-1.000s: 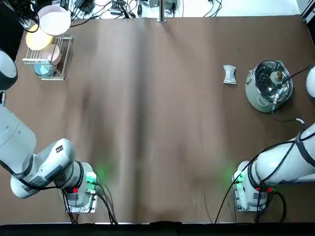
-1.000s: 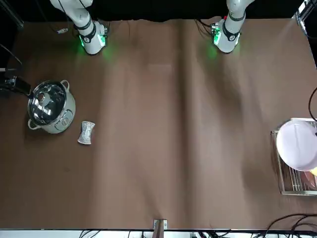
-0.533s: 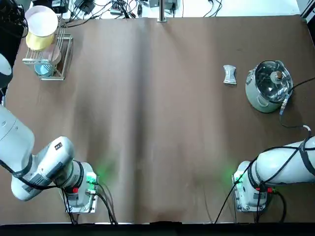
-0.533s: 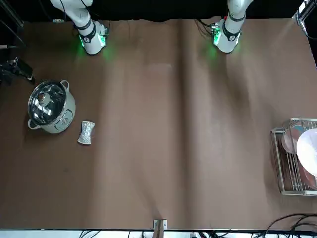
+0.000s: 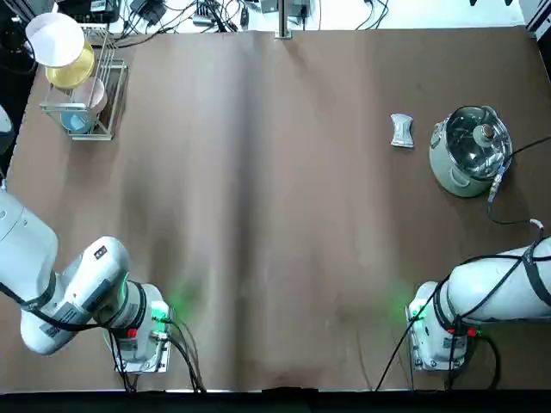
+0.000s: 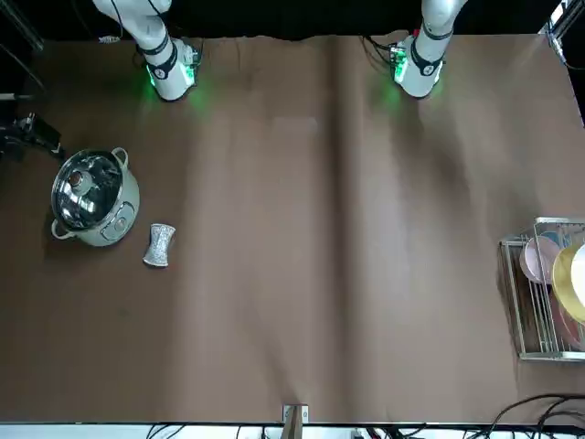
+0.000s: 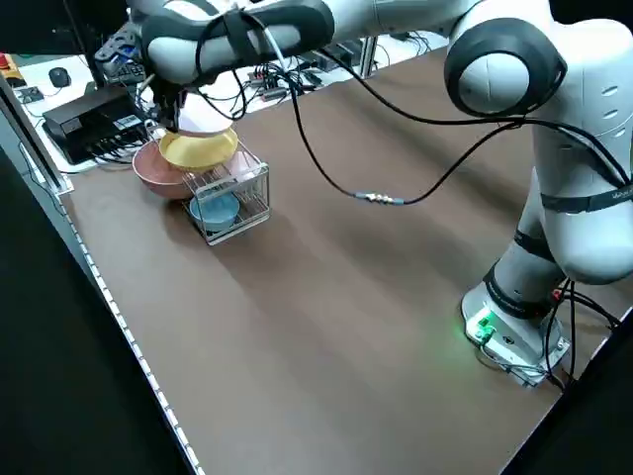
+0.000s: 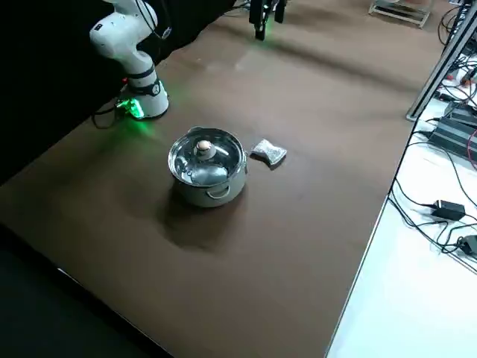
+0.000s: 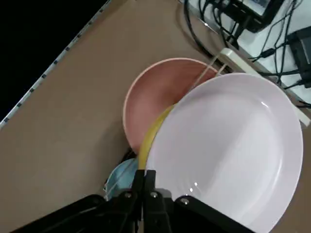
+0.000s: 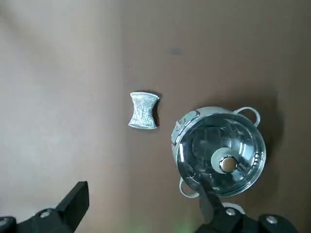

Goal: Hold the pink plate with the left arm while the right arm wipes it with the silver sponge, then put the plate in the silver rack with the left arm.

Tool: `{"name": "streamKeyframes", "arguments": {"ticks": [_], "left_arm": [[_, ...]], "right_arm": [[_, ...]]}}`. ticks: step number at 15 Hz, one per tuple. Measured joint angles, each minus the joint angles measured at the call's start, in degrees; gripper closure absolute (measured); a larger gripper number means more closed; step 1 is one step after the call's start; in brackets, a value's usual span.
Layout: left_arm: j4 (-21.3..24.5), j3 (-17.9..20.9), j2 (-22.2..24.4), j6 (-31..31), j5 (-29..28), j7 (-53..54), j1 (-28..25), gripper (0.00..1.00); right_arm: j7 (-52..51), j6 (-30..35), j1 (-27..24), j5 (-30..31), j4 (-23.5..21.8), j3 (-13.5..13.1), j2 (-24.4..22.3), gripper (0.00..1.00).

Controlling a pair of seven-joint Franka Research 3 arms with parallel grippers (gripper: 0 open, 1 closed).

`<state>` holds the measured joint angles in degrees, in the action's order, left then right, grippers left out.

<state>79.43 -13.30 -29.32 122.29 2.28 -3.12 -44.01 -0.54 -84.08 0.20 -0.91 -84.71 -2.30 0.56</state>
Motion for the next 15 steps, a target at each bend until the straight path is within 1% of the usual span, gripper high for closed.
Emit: {"name": "streamKeyframes", "arguments": {"ticks": [2,3,15], "left_arm": [[0.0,0.0,-0.5,0.1,0.3,0.2,-0.9,0.98],[0.0,-0.1,-0.6,0.1,0.3,0.2,-0.9,0.98],[0.0,-0.2,-1.8,-0.1,0.3,0.4,-1.7,0.97]], "right_arm": [[-0.2,-0.1,-3.4,-3.2,-0.1,-0.1,0.1,0.0],[-0.2,-0.1,-3.9,-3.6,-0.1,0.0,0.1,0.0],[-0.2,-0.8,-4.1,-4.0,-0.3,0.1,0.2,0.0]]}}
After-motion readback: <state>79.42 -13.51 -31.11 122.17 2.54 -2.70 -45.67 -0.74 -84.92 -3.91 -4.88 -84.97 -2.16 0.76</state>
